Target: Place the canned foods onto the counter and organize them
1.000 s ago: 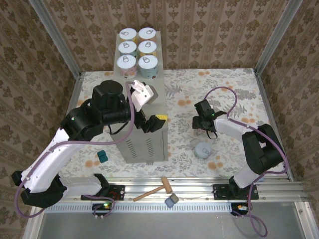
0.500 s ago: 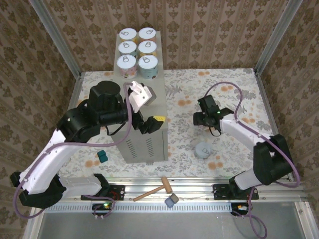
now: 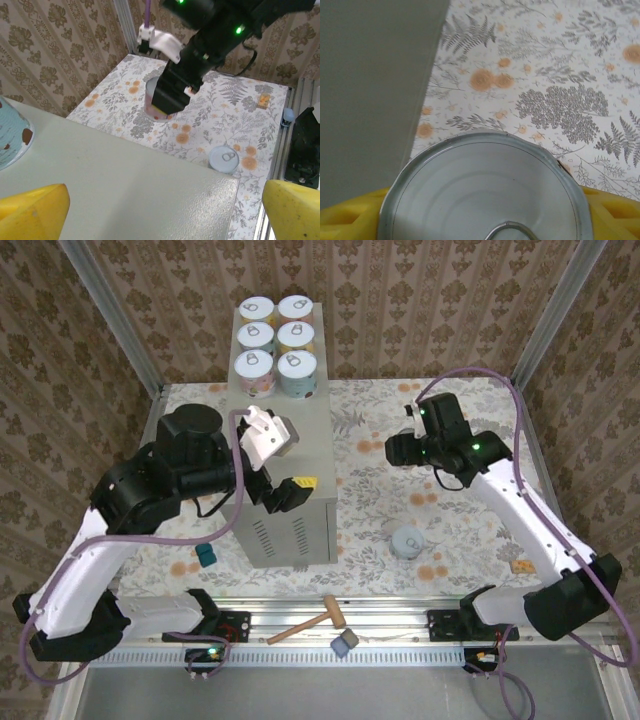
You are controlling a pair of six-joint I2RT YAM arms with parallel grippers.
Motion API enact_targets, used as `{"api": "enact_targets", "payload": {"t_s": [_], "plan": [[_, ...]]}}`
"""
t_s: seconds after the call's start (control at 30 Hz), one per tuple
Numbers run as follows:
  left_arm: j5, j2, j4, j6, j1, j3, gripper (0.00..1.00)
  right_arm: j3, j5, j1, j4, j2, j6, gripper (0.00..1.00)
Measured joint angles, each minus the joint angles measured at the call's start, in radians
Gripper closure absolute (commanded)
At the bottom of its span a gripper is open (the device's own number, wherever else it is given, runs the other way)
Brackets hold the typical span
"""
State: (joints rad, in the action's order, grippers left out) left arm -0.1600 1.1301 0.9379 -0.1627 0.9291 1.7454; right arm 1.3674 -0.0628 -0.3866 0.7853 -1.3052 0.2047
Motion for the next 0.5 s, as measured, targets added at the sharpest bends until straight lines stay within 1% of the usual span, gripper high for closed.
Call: {"api": "enact_targets", "payload": {"t_s": [0.23,0.5], "plan": [[0.046,0.0,0.062,-0.004,0.0,0.069,0.0,0.19,0.069,-0.039,0.11,0.011,-0.05,0.33],[0.132,-0.017,0.073,-0.006,0.0,0.05,0.0,0.384,0.143,-0.134,0.203,0.001,-0.099,0.33]]}}
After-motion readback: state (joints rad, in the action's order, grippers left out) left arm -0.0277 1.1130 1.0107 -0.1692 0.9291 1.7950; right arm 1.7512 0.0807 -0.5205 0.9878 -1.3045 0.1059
